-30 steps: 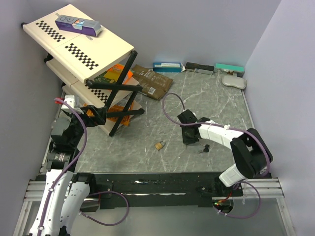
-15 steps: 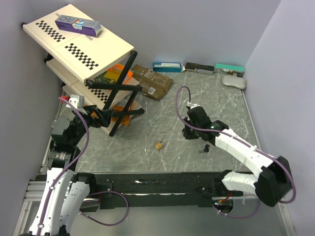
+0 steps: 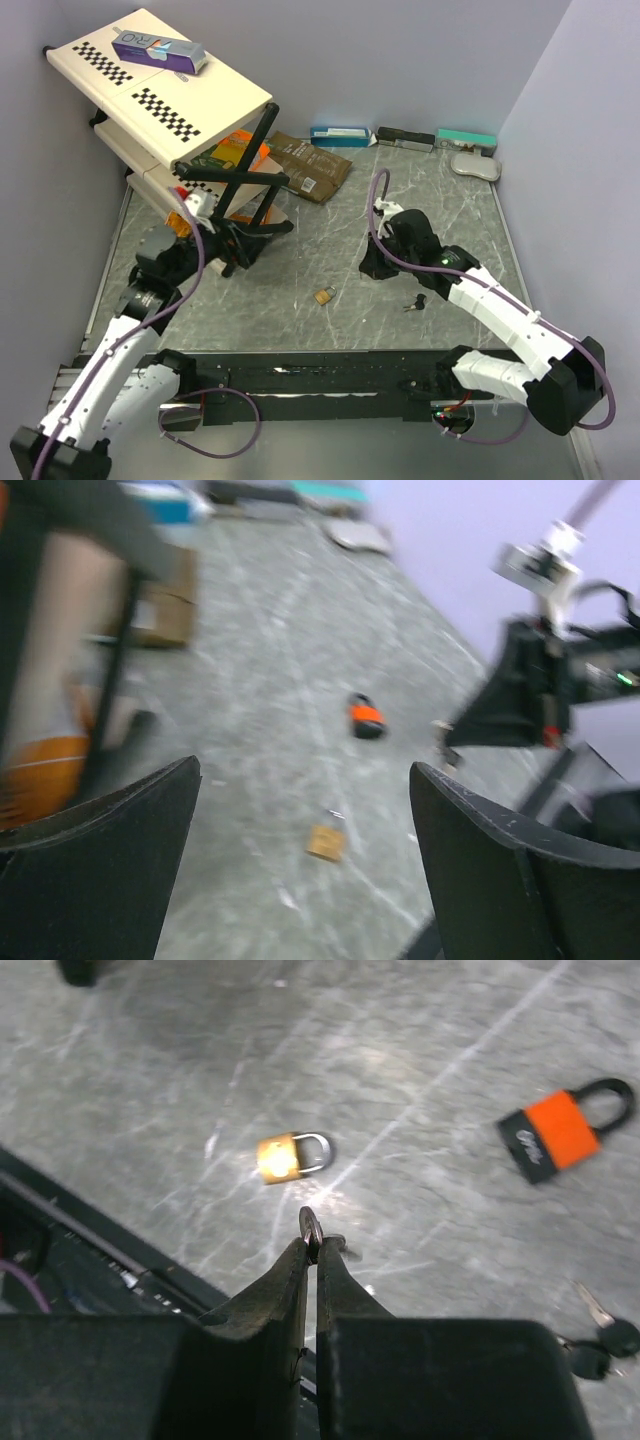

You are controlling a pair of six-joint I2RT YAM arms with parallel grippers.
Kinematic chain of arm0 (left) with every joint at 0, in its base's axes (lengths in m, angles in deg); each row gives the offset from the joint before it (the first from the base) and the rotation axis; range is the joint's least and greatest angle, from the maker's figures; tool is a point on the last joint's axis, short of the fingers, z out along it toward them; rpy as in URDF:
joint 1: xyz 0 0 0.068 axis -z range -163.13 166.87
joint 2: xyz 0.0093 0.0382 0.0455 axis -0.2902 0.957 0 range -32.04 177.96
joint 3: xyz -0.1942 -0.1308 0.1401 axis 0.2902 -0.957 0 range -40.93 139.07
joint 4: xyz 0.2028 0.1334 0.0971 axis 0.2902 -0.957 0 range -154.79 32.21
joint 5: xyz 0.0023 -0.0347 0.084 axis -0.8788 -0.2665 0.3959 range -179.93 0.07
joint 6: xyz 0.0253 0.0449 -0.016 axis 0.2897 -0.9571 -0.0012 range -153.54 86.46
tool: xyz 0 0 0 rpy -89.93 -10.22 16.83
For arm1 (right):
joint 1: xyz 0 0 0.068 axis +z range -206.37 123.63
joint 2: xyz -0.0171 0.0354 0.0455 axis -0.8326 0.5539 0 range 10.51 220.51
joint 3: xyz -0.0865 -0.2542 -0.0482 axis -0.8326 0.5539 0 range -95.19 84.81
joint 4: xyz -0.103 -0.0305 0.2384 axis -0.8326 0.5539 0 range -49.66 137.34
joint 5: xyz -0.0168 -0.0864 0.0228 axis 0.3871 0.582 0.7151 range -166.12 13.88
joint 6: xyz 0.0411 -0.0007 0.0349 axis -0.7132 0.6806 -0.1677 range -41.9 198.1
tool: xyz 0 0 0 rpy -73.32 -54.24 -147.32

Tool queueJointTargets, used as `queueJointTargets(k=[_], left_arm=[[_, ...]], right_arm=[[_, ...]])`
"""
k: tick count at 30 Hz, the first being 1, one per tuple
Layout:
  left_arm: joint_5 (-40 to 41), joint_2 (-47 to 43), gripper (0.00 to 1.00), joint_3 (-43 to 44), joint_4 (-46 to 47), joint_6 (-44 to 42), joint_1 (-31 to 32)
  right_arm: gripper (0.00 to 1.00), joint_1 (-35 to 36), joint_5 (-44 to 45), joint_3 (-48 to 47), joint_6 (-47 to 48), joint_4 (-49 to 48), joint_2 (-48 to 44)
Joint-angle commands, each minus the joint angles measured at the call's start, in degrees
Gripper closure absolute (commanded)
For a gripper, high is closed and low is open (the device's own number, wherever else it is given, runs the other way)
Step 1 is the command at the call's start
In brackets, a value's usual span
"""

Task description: Unlock with the key

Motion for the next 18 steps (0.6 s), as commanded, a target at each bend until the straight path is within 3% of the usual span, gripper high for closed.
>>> queueJointTargets(k=[1, 4, 7, 10, 18], left_arm=[[2.5, 1.8, 0.09, -0.1, 6.6, 4.5, 8.4], [6.4, 5.8, 0.07, -0.4, 12.0, 4.9, 19.9], [7.9, 11.3, 0.06, 2.1, 13.7, 2.8, 26.8], [7.1, 15.0, 0.05, 3.9, 14.7, 1.7, 30.5], [1.9, 16.4, 0.01, 0.3, 24.2, 6.5, 30.8]], right_arm=[[1.0, 0.2, -8.8, 1.5, 0.9, -5.5, -2.7], [1.0, 0.2, -13.4, 1.9, 0.5, -6.6, -3.9], [1.0, 0.3, -17.0, 1.7, 0.9, -6.5, -5.7], [1.0, 0.2, -20.9, 1.8, 1.5, -6.4, -7.6], [1.0, 0.2, -29.7, 2.6, 2.0, -9.6, -9.8]])
